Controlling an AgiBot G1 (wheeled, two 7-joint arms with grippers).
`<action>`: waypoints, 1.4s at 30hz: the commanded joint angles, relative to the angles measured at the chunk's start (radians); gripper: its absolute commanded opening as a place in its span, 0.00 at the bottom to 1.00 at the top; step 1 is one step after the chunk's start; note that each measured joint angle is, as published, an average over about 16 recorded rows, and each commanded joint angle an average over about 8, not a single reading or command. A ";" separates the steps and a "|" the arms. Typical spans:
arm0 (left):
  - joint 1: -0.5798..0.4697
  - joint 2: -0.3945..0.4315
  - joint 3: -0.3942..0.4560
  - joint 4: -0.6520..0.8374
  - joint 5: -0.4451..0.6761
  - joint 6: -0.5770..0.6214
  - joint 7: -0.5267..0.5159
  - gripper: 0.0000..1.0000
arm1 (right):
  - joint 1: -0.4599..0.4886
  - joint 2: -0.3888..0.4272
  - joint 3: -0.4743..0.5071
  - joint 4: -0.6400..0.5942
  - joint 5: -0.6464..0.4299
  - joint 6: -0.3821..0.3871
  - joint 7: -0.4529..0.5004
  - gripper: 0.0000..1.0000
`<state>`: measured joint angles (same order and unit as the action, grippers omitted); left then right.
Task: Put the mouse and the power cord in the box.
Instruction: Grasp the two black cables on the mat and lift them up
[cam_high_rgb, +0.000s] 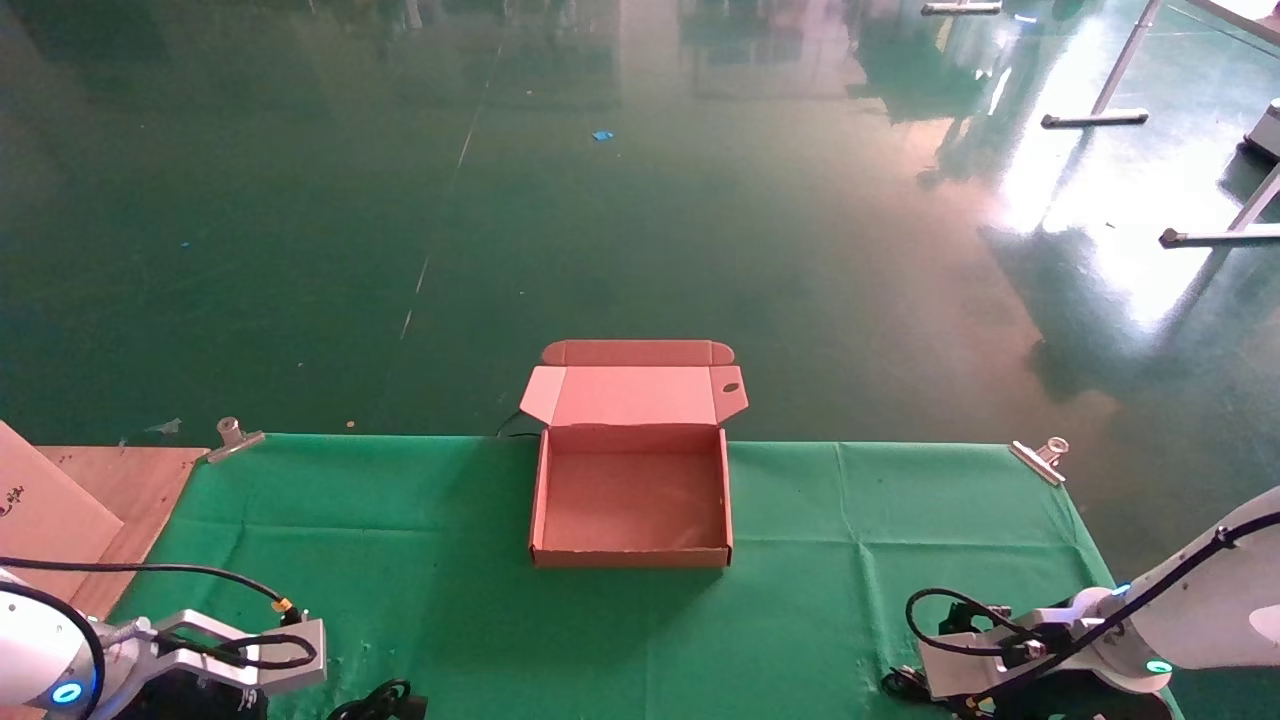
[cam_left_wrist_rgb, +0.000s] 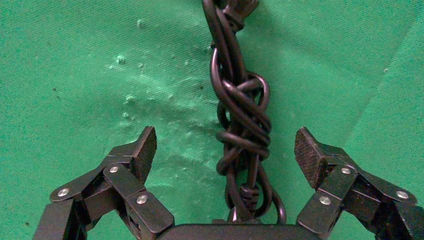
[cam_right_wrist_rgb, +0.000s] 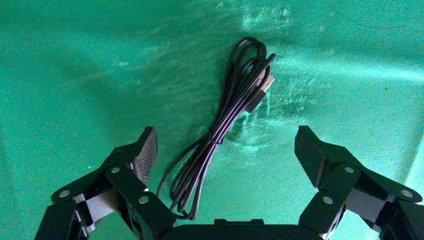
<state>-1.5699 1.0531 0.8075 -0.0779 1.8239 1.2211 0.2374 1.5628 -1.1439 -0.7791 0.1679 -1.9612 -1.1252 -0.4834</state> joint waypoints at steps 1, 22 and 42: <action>-0.001 0.002 0.000 0.008 0.000 -0.003 0.004 0.00 | 0.005 -0.003 0.001 -0.016 0.001 0.002 -0.009 0.00; -0.008 -0.006 -0.008 0.056 -0.012 -0.001 0.032 0.00 | 0.027 -0.031 0.003 -0.094 0.005 0.019 -0.077 0.00; -0.015 0.001 -0.007 0.063 -0.010 0.001 0.047 0.00 | 0.032 -0.025 0.014 -0.135 0.021 0.024 -0.109 0.00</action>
<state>-1.5890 1.0544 0.8017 -0.0171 1.8157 1.2237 0.2856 1.5983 -1.1673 -0.7634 0.0345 -1.9381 -1.1067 -0.5940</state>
